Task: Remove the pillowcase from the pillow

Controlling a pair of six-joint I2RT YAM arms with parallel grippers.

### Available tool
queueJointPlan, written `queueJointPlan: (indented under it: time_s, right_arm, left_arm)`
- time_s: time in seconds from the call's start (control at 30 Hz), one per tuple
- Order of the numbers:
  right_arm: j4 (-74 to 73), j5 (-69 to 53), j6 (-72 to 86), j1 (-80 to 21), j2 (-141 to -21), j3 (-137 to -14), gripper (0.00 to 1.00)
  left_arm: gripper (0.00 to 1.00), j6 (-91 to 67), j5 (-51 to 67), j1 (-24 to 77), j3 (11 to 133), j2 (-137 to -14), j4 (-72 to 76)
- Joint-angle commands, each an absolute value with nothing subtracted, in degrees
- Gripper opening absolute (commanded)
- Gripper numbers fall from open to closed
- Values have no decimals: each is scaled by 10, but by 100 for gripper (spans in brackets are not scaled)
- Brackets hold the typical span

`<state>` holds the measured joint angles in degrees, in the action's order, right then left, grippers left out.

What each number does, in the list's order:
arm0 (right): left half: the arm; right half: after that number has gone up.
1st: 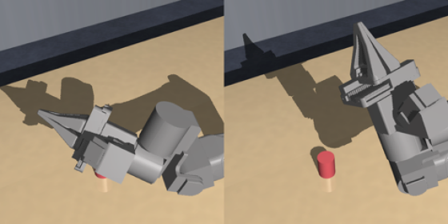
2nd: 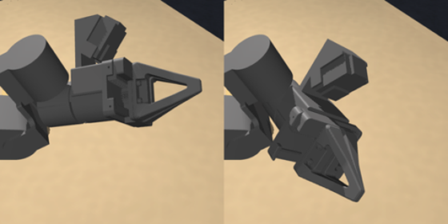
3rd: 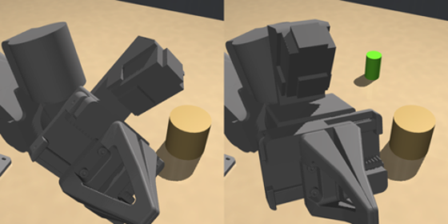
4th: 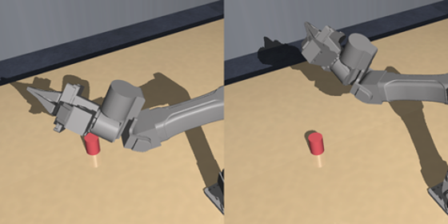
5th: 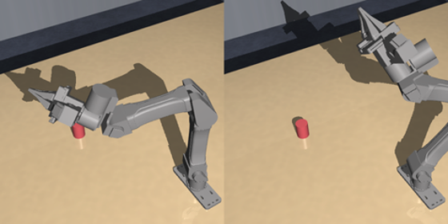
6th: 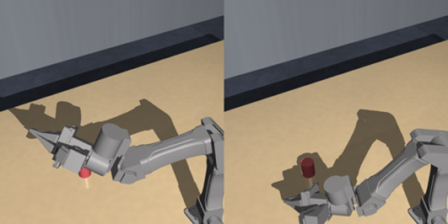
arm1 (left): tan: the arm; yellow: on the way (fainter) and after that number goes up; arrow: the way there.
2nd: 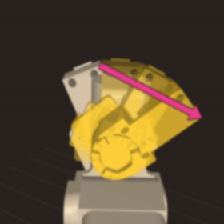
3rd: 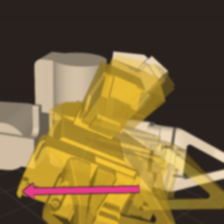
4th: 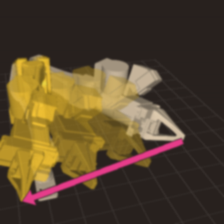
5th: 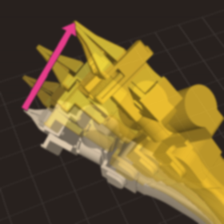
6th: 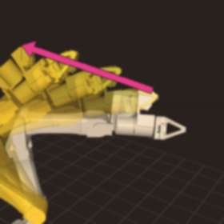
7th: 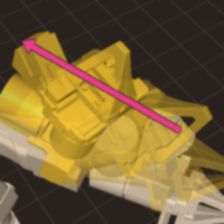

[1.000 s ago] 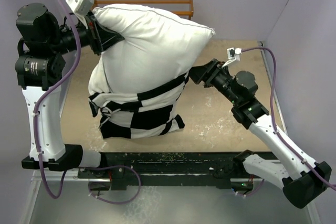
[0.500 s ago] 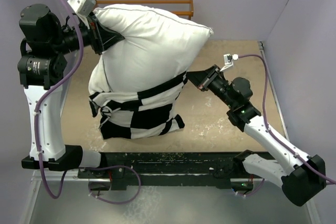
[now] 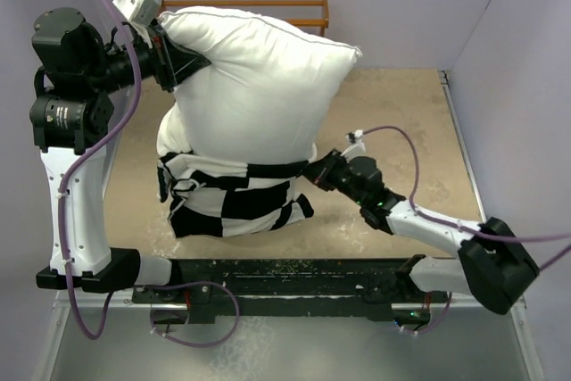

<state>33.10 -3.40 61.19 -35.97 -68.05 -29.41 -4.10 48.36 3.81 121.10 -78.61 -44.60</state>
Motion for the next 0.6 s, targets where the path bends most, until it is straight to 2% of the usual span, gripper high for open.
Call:
queueJointPlan:
  time_s: [0.0,0.2,0.37,0.47,0.57]
  right_arm:
    - [281,74,598,-437,-770,-271,0]
    - [259,164,619,-502,-868,-258,0]
    - [214,220,623,-574,-935,-303,0]
    - [176,236,608,-595,-912,-338,0]
    - [107,261,552,-592,-802,-373,0]
  left_arm:
    - [0,-64,432,35,1234,-750,-317]
    - [0,-68,380,35,1266,-760,-300]
    - [0,-86,335,35,1267,-758,-258]
    - [0,-100,348,35,1271,-763,-253]
    - [0,-106,368,35,1273,-768,-258]
